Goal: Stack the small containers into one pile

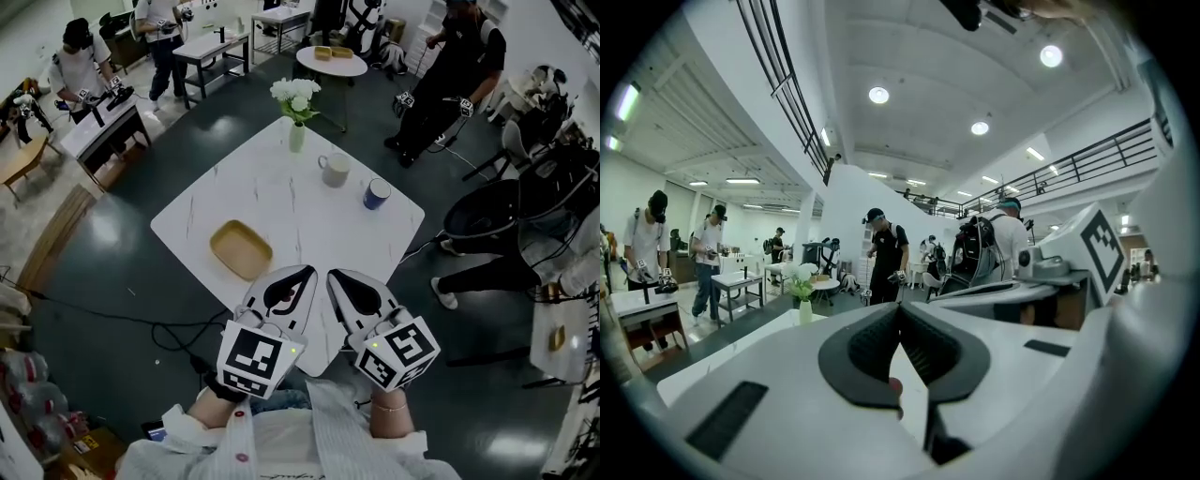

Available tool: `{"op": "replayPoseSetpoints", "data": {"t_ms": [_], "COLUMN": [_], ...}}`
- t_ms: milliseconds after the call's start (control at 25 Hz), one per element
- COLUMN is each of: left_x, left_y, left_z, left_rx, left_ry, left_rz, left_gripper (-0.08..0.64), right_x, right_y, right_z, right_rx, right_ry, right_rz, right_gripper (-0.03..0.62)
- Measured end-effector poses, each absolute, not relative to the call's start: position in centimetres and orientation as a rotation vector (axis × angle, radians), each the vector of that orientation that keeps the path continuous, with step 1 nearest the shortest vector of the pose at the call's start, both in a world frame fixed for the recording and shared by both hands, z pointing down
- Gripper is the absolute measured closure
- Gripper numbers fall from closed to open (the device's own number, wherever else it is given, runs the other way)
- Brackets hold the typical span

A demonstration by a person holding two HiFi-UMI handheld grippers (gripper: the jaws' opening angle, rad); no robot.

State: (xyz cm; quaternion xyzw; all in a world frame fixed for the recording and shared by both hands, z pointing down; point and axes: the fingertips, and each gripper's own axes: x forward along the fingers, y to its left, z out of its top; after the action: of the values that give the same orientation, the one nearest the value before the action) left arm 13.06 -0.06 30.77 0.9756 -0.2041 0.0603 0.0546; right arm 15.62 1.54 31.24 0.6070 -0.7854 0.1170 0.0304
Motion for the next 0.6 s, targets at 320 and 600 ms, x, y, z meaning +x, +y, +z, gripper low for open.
{"op": "replayPoseSetpoints", "data": {"t_ms": [320, 600], "left_x": [13.3, 13.9], "left_y": [-1.2, -1.5], "left_z": [31.1, 31.8], "left_rx": [2.952, 2.951], "left_ry": [-0.629, -0.648], "left_rz": [0.198, 0.220], "left_gripper": [0.543, 0.543], "right_x": [15.5, 16.1], "right_y": [0.2, 0.1], "right_z": [32.0, 32.4], "right_rx": [1.843, 1.822], "right_ry": [-2.426, -2.440], "right_rz": [0.383, 0.388], "right_gripper": [0.581, 0.581]}}
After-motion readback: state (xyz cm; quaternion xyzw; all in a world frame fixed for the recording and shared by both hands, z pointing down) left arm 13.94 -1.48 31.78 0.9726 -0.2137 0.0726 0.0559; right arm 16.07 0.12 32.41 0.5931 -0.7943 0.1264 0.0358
